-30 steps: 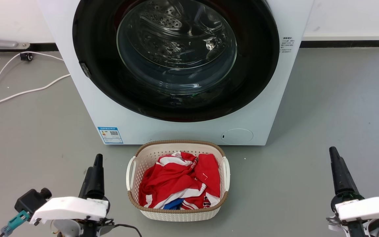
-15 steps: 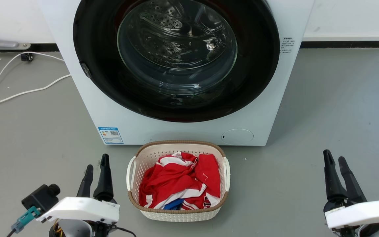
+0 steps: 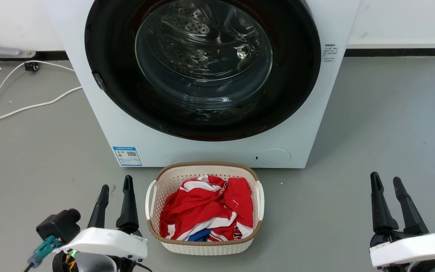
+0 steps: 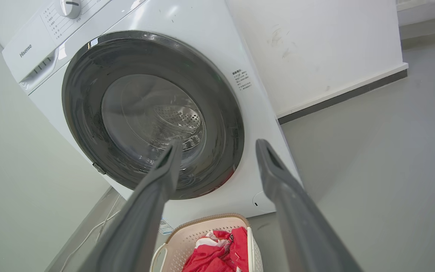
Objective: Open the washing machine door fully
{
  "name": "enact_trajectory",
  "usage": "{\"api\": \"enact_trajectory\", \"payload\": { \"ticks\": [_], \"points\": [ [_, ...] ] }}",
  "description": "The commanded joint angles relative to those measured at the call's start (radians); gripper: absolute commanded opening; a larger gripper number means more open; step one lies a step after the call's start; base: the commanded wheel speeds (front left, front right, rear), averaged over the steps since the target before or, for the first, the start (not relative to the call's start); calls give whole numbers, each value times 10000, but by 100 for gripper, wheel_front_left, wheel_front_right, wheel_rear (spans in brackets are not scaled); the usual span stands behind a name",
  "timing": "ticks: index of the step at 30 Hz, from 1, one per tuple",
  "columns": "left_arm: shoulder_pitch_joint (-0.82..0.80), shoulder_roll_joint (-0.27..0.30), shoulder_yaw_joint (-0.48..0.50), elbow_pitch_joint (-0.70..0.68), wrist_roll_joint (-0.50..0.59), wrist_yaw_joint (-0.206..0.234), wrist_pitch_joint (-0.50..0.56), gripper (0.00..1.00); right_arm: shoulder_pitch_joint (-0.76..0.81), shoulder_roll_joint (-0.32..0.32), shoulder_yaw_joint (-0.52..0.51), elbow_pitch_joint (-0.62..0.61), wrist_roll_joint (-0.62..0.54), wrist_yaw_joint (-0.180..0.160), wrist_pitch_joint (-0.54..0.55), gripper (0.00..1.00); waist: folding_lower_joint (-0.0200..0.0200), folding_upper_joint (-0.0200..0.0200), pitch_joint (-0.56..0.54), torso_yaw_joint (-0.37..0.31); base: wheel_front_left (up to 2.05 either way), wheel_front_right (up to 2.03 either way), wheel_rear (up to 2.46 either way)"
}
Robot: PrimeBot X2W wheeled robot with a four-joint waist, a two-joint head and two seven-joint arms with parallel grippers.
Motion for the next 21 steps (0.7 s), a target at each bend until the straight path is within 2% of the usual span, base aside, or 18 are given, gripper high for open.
{"api": "enact_trajectory", "payload": {
  "ticks": [1,21],
  "points": [
    [24,95,-66,-181,371,58,-109,100,24,-4,3,-195,-358,3,-106,100,0,0,-4,2,0,0,0],
    [302,100,-469,-277,2427,80,-629,100,439,4,6,-709,-2012,2,-613,100,0,0,-27,3,0,0,0]
  ]
}}
